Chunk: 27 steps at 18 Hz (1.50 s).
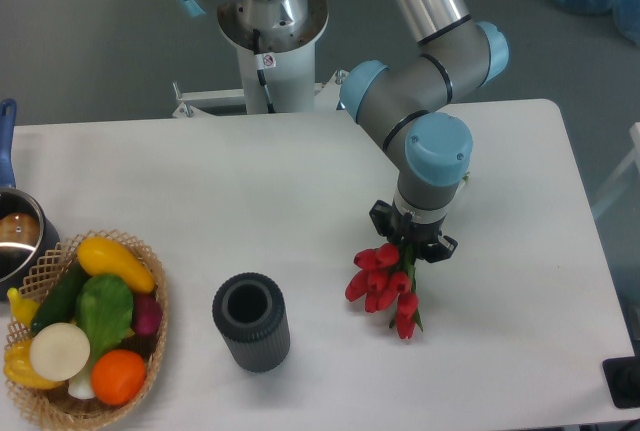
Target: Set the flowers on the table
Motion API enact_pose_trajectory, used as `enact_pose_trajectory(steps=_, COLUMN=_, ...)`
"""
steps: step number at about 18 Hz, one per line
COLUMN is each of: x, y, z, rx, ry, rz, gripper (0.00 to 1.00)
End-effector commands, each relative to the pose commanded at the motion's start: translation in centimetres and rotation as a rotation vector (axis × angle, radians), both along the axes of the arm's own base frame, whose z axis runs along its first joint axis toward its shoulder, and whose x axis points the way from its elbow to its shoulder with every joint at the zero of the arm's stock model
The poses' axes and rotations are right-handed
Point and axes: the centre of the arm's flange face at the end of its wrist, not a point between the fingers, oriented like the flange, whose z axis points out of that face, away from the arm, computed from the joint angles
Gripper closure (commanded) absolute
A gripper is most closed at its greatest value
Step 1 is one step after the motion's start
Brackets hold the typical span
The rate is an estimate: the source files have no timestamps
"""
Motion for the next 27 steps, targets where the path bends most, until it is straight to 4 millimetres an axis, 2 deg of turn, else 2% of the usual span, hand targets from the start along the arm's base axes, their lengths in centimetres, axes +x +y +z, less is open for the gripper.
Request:
enact_pose_trajectory(steps=2, x=-0.6, y=0.2, z=0.8, rx=0.012, ry=0.014, rz=0.017, gripper=0.01)
enact_pose_trajectory(steps=5, x=-1.6, y=-0.8, z=2.1, rx=0.025, ry=0.033, rz=0.046, gripper=0.0)
enact_pose_trajectory(steps=9, x=-1.3, y=-1.4, z=8.0, rx=0.099, ry=0.117, rz=0.163, gripper=0.0)
enact_pose_trajectory(steps=12, x=-2.9, y=-3.1, z=11.5, rx=0.197, ry=0.156, rz=0.291, gripper=0.0)
enact_pose_trajectory(steps=13, x=-3.1, y=-3.0, z=12.3, rx=0.225, ry=0.154, rz=0.314, gripper=0.0)
enact_pose_trajectory(steps=16, x=-2.8, y=-3.0, z=16.5, rx=0.261, ry=0.22, rz=0.312, gripper=0.0)
enact_pose_trajectory(steps=19, x=-3.0, y=-5.6, z=19.8, rx=0.282, ry=0.269, rz=0.329, gripper=0.0)
enact_pose_trajectory(steps=22, x=-2.5, y=-8.2, z=20.9, rx=0.264, ry=0.28, rz=0.311, gripper=0.0)
enact_pose_trajectory(steps=27, x=-2.2, y=-12.2, z=22.0, rx=0.17, ry=0.241, rz=0.146, gripper=0.0)
